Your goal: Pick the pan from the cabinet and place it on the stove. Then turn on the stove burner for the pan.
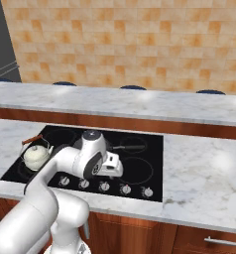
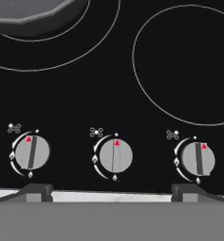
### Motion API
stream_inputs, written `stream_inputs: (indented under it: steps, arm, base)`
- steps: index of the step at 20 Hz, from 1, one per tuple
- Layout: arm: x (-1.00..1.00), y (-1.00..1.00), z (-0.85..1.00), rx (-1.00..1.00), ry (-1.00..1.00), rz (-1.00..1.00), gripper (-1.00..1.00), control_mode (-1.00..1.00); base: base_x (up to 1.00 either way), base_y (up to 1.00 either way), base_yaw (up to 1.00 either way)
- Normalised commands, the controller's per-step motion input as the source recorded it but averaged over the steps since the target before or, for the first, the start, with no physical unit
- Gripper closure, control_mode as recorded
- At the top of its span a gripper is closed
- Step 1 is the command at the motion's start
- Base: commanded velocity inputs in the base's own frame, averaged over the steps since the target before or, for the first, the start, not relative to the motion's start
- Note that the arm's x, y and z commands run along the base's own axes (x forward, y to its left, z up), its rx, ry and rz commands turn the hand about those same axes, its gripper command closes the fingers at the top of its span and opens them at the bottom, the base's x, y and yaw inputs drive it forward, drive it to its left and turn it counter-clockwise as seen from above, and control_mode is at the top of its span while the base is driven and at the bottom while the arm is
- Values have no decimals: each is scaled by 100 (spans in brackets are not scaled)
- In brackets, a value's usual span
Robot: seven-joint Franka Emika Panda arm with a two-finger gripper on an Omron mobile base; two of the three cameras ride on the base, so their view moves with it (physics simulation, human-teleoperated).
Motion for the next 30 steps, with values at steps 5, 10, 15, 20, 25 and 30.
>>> stream_inputs:
  steps: [5, 10, 15, 20, 25, 30]
  arm:
    - [-4, -3, -20, 0, 1, 1, -100, -100]
    - [-3, 0, -24, 0, 0, 2, -100, -100]
    - [-7, 0, -23, 0, 0, 1, -100, -100]
    - [-2, 9, -20, 0, 0, 2, -100, -100]
    - [0, 28, -15, 0, 0, 3, -100, -100]
    - [-1, 20, -15, -1, 0, 2, -100, -100]
  base:
    - [0, 0, 0]
    - [0, 0, 0]
    - [0, 0, 0]
    - [0, 0, 0]
    - [0, 0, 0]
    - [0, 0, 0]
